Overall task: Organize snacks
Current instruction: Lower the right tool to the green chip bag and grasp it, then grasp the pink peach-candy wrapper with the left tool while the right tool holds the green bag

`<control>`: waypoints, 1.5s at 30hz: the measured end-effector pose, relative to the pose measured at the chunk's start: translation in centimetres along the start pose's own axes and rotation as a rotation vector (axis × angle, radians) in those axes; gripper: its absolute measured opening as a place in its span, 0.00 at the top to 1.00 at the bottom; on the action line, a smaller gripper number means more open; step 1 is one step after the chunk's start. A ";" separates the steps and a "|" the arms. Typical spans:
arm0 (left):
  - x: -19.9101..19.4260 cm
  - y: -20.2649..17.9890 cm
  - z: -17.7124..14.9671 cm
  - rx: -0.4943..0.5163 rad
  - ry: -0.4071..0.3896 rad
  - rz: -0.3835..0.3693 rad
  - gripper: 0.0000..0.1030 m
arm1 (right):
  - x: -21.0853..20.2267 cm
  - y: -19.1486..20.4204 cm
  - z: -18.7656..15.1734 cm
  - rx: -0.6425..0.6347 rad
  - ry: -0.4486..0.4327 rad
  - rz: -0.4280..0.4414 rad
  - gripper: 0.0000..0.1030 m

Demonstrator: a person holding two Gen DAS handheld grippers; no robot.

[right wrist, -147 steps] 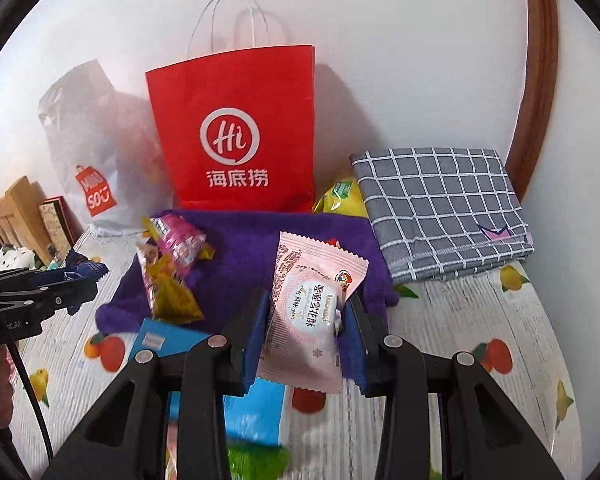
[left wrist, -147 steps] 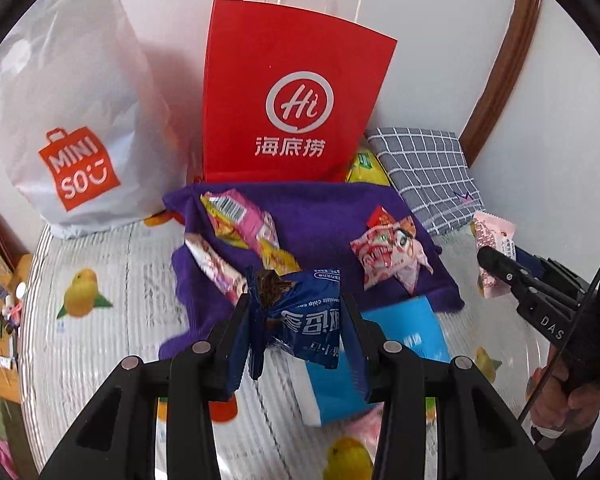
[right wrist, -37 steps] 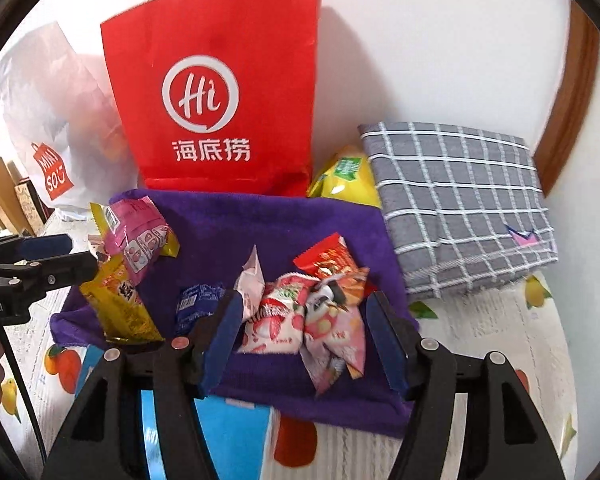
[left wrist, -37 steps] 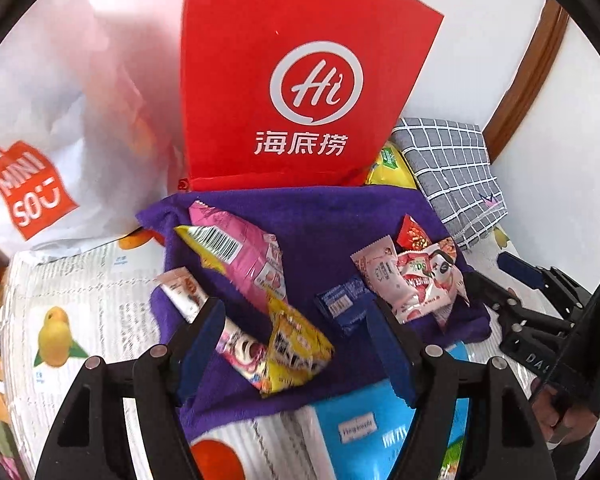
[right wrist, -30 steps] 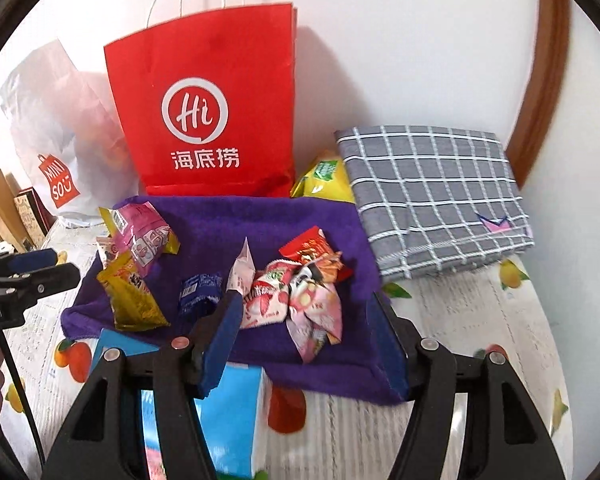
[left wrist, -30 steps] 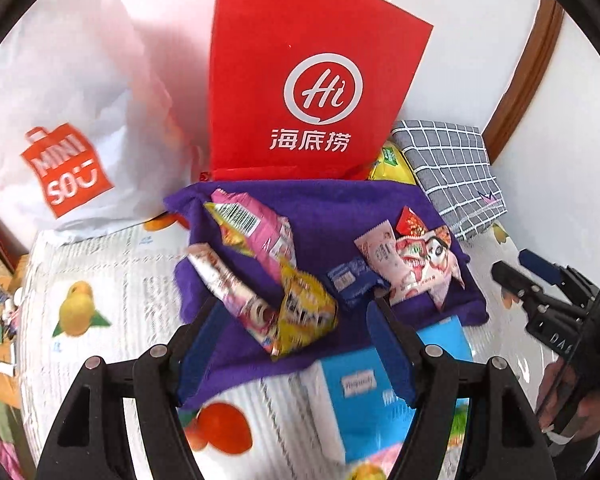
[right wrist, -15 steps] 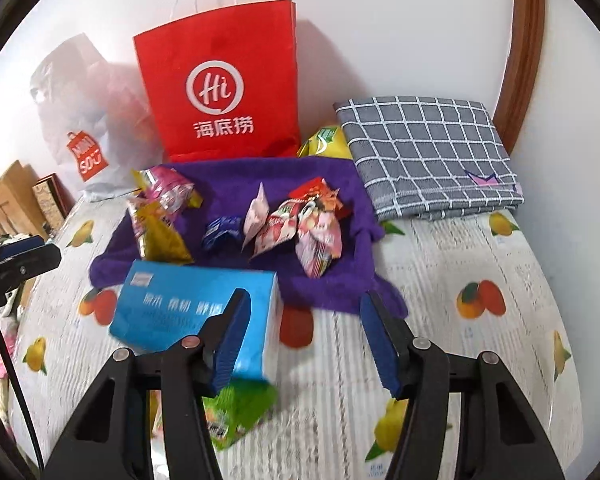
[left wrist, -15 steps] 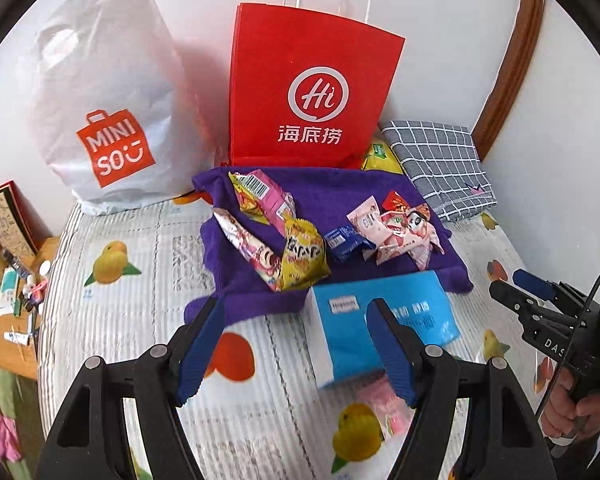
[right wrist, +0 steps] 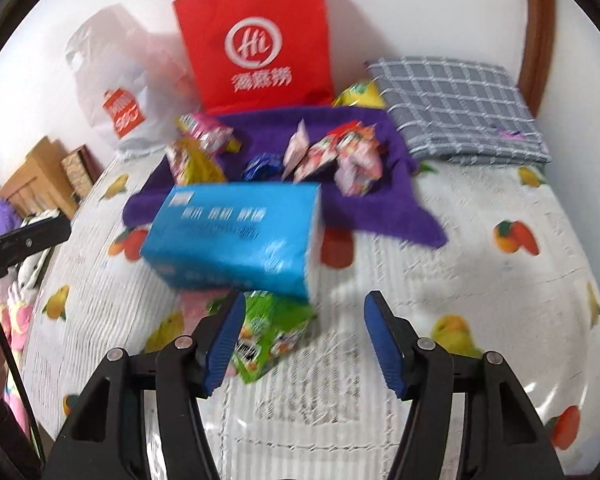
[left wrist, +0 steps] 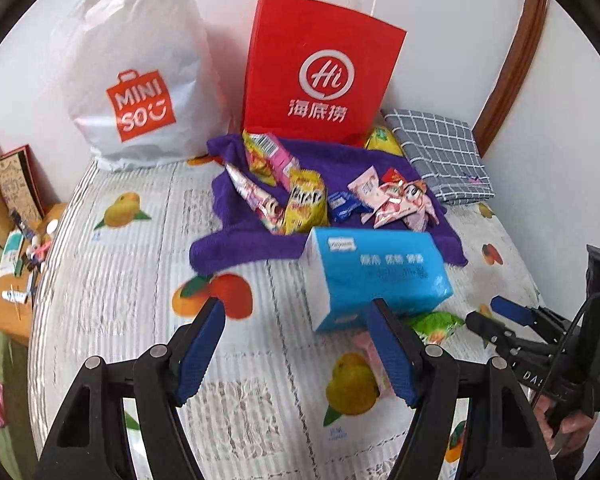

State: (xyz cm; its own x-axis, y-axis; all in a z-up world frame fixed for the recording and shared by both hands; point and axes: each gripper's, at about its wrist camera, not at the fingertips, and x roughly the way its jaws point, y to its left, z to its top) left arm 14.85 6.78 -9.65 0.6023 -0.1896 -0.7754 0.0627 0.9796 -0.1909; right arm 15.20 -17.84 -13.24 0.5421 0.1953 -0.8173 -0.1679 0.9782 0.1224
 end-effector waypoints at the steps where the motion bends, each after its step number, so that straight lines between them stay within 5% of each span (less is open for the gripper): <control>1: 0.2 0.2 -0.3 -0.006 0.005 -0.001 0.30 | 0.4 0.2 -0.3 -0.005 0.010 0.009 0.38; 18: 1.8 1.1 -3.4 -0.043 0.057 0.015 0.31 | 6.5 2.6 -2.0 -0.073 0.107 0.040 0.34; 31: 3.4 -2.7 -4.3 0.002 0.104 0.025 0.30 | 3.6 0.6 -2.7 -0.084 0.015 0.062 0.38; 45: 7.8 -6.4 -7.0 0.016 0.216 -0.048 0.32 | 0.5 -4.4 -5.6 -0.037 -0.025 -0.033 0.38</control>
State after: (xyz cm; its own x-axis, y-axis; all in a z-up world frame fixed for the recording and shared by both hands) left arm 13.59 -1.49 -18.71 0.4141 -0.2442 -0.8769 0.1005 0.9697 -0.2226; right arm 11.60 -22.44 -17.32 0.5680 0.1648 -0.8064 -0.1798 0.9809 0.0738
